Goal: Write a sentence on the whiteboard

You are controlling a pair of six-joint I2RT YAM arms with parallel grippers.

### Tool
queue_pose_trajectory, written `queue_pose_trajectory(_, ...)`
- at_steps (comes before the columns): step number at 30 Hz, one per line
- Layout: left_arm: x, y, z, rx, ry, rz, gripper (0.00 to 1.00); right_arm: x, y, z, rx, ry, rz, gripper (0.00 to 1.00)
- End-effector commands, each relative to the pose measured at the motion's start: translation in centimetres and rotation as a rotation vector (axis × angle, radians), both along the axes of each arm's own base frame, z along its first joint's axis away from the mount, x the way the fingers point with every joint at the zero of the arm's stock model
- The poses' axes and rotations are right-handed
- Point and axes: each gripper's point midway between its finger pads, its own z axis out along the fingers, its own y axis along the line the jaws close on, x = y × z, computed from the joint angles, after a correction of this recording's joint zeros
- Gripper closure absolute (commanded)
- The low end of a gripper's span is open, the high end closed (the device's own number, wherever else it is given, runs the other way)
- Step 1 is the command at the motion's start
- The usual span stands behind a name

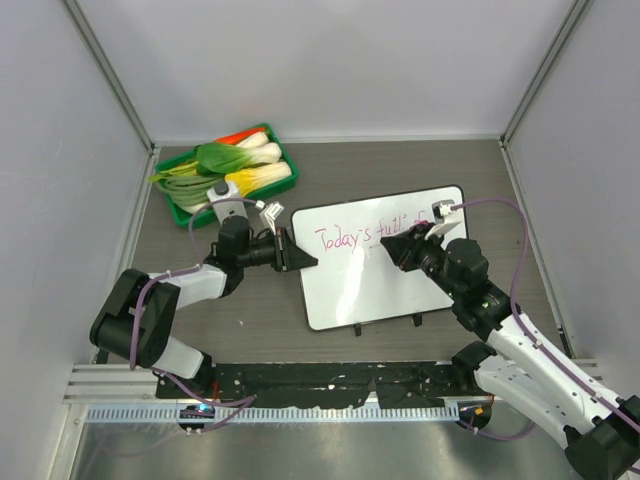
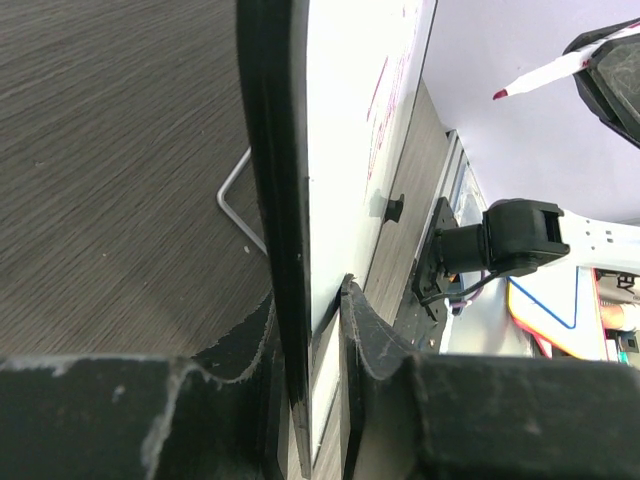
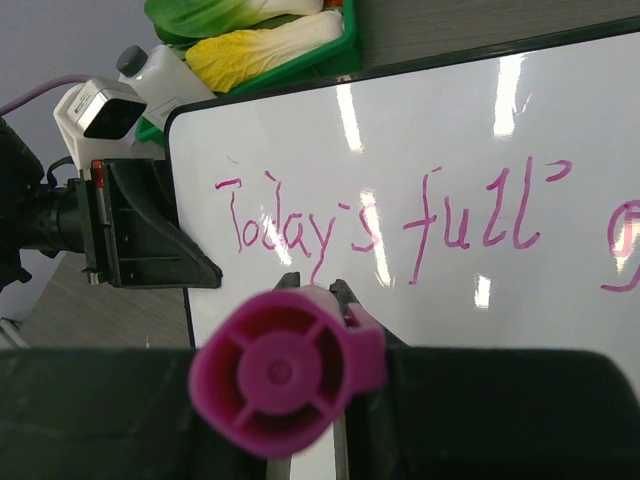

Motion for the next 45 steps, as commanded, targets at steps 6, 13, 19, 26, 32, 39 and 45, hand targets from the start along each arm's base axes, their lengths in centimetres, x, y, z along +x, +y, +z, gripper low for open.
queue_pose_trajectory(6, 1.5, 2.5, -5.8, 0.218, -0.014, 0.113, 1.00, 0.6, -3.4, 4.1, 0.013, -0.147, -0.173, 0.99)
queue_pose_trajectory(13, 1.4, 2.4, -5.9, 0.218, -0.009, 0.109, 1.00, 0.8, -4.0, 4.0, -0.027, -0.146, -0.196, 0.99)
queue_pose_trajectory(19, 1.4, 2.6, -5.7, 0.222, -0.023, 0.119, 1.00, 0.8, -3.1, 2.6, -0.025, -0.106, -0.155, 0.99)
queue_pose_trajectory(26, 1.6, 2.5, -5.8, 0.226, -0.016, 0.119, 1.00, 0.5, -2.6, 2.4, -0.021, -0.116, -0.123, 0.99)
queue_pose_trajectory(32, 1.6, 2.5, -5.9, 0.226, -0.012, 0.116, 1.00, 0.8, -1.8, 1.6, -0.039, -0.097, -0.089, 0.99)
queue_pose_trajectory(39, 1.6, 2.6, -5.8, 0.227, -0.018, 0.122, 1.00, 1.2, -1.4, 1.0, -0.049, -0.085, -0.084, 0.99)
queue_pose_trajectory(45, 1.5, 2.6, -5.8, 0.227, -0.016, 0.121, 1.00, 1.1, -1.4, 1.7, -0.048, -0.112, -0.075, 0.98)
